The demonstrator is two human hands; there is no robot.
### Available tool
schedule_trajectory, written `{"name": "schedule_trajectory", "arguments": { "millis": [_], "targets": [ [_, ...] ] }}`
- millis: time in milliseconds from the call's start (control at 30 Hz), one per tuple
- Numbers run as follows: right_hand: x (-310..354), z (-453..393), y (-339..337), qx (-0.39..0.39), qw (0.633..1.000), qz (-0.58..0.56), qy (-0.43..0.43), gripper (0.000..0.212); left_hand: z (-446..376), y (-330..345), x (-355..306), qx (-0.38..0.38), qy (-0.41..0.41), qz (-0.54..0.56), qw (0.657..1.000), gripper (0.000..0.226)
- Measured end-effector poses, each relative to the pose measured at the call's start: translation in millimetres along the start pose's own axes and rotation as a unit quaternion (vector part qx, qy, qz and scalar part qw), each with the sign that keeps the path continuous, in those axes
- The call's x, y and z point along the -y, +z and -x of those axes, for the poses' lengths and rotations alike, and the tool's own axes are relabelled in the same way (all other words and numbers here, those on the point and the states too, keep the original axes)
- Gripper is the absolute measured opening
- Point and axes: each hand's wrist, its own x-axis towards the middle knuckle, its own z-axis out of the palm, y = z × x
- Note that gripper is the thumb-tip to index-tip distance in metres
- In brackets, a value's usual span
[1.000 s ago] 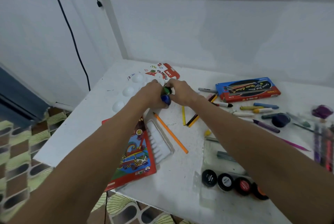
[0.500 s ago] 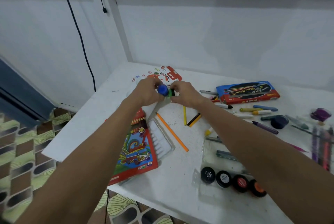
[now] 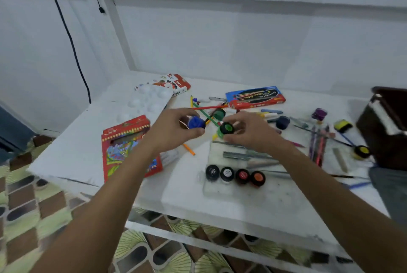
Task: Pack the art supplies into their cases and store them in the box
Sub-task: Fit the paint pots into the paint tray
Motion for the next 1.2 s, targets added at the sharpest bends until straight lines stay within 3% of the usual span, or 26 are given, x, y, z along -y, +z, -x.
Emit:
{"name": "schedule_trajectory", "arguments": {
  "millis": [167,267,333,467,833,1033,1200],
  "targets": [
    [-9.4,72.7,5.3,0.040,0.997,0.058,0.002,0.036,49.8,47.0,-11.1,0.038,0.005,0.011,0.999,0.033],
    [-6.4,97.4,17.8,0.038,0.995,0.087,0.004,0.042,70.3,61.7,-4.7,0.046,0.027,-0.034,0.998,0.043],
    [-0.2,106.2,29.7,0.033,0.996,0.087,-0.006,0.035,80.3,67.6,0.1,0.029,0.046,-0.068,0.996,0.037],
    [-2.4,106.2,52.3,0.030,0.996,0.090,-0.001,0.020,91.1,75.7,8.4,-0.002,0.039,-0.061,0.997,0.022],
    [-10.1,104.7,67.1,0.004,0.992,0.121,0.033,0.041,93.3,84.4,20.7,0.029,0.072,-0.116,0.990,0.024],
    [-12.2,104.2,65.8,0.012,0.991,0.130,0.005,0.033,87.4,84.2,23.9,0.052,0.112,-0.153,0.980,0.019],
    [-13.7,91.6,54.2,-0.011,0.995,0.098,0.005,0.030,77.1,67.5,21.9,0.041,0.098,-0.132,0.986,0.020]
  ]
}}
